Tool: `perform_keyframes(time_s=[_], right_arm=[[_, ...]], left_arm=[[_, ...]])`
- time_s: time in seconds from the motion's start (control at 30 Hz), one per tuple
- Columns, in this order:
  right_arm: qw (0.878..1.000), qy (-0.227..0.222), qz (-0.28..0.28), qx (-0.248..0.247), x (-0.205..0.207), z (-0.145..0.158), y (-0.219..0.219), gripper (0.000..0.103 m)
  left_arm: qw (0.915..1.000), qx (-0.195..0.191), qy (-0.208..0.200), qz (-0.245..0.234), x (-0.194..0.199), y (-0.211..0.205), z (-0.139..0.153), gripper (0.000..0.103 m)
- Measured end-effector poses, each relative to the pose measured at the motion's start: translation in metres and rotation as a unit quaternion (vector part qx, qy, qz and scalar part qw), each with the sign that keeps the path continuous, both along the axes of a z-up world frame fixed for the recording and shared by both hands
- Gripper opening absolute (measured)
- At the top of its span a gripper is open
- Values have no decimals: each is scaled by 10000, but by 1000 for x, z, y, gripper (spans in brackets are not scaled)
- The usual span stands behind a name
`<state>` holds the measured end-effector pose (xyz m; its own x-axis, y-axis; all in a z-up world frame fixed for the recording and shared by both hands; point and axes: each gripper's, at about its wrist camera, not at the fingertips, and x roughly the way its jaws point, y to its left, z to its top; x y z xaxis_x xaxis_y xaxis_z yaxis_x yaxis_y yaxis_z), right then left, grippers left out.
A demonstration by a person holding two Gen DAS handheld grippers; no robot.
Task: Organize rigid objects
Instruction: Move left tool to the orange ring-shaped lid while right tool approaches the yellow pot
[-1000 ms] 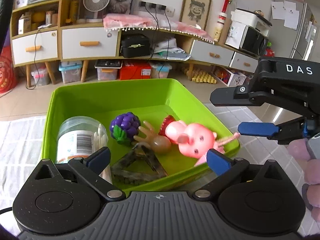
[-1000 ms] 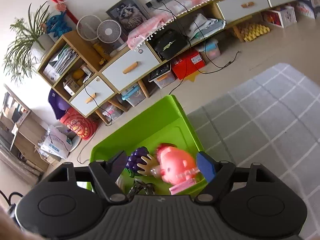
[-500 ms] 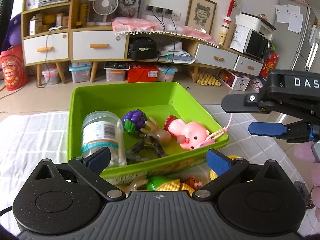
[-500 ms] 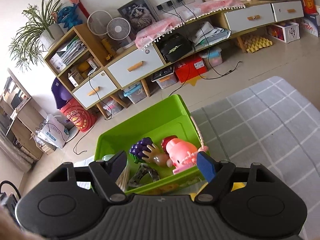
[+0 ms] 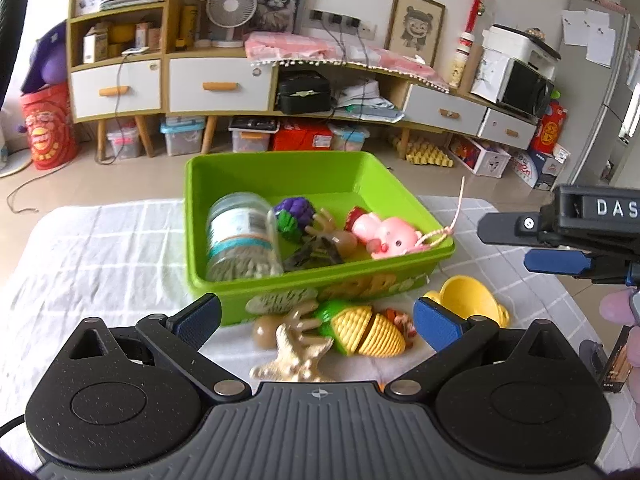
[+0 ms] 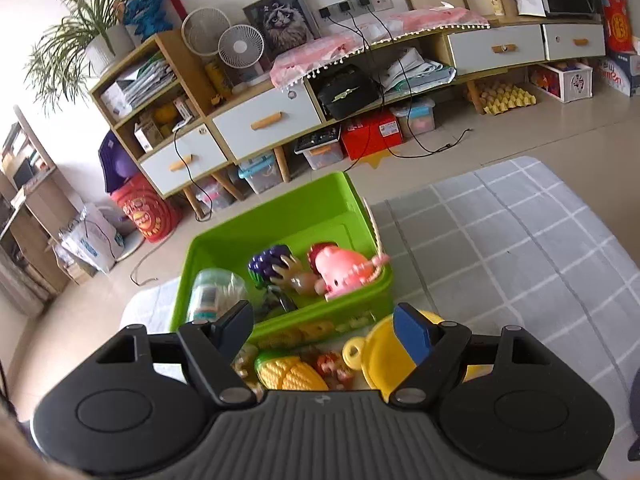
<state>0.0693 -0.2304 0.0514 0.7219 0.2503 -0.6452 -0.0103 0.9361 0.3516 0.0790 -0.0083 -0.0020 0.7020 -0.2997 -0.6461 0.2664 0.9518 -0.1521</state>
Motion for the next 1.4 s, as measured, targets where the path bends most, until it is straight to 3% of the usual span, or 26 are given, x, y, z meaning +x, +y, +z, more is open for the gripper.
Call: perform_keyframes(time_s=[0.5, 0.83, 1.4], right_arm=[[9982, 230, 227, -514, -19, -31, -17, 79], [9945, 645, 150, -814, -23, -54, -39, 79], [9867, 1218, 325, -1031, -15, -79, -29, 81]], left_arm=[[9994, 129, 186, 277, -34, 22, -17, 101], [9994, 264, 222, 40, -50, 6, -29, 101], [9975, 418, 351, -456, -56, -28, -53, 101]])
